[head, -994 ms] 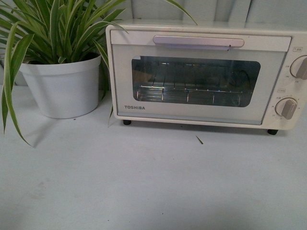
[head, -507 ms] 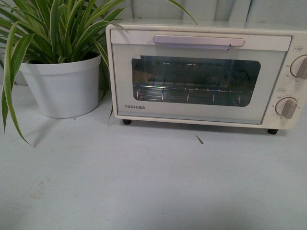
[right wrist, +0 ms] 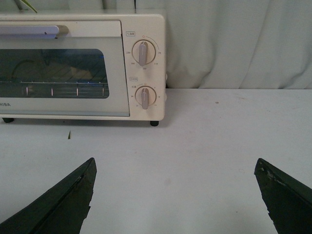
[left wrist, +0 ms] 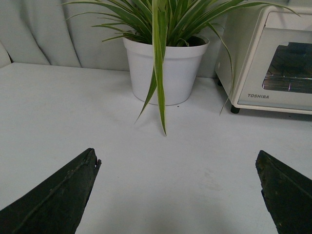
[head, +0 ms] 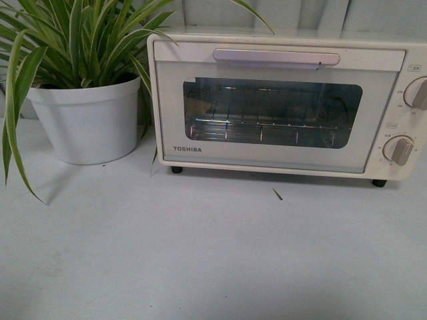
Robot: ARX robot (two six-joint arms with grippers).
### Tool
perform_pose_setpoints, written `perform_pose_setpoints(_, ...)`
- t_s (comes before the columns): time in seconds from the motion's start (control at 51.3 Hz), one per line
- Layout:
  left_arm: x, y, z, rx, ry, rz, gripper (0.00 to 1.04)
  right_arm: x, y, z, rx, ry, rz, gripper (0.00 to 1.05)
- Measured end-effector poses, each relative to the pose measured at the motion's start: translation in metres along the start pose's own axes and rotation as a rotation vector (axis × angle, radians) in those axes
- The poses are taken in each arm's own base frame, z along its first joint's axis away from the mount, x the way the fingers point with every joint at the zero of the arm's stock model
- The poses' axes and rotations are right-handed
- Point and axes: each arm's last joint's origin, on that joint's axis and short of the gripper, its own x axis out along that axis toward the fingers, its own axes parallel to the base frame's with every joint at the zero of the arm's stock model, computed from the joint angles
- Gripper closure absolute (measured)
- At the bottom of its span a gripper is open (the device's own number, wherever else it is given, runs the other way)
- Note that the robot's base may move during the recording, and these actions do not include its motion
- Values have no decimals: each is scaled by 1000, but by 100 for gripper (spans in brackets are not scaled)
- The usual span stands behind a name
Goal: Open oven
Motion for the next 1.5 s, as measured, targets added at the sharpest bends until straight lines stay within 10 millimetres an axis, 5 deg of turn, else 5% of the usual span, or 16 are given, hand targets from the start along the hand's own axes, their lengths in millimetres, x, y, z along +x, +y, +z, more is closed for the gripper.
perform_pose_setpoints(0.195,0,0,0,-3,4,7,6,0,0,0,0,0,0,9)
perform_pose_setpoints(0.37,2,0,-10,-205,202,72,6,0,0,0,0,0,0,9)
perform_pose_setpoints(1.014,31,-19,4,-636,368,-21,6,0,0,0,0,0,0,9)
perform_pose_setpoints(1.209,65,-60,18,-803,460,-184,6,0,0,0,0,0,0,9)
perform_pose_setpoints(1.501,104,-106,11,-890,583,-256,6,0,0,0,0,0,0,9)
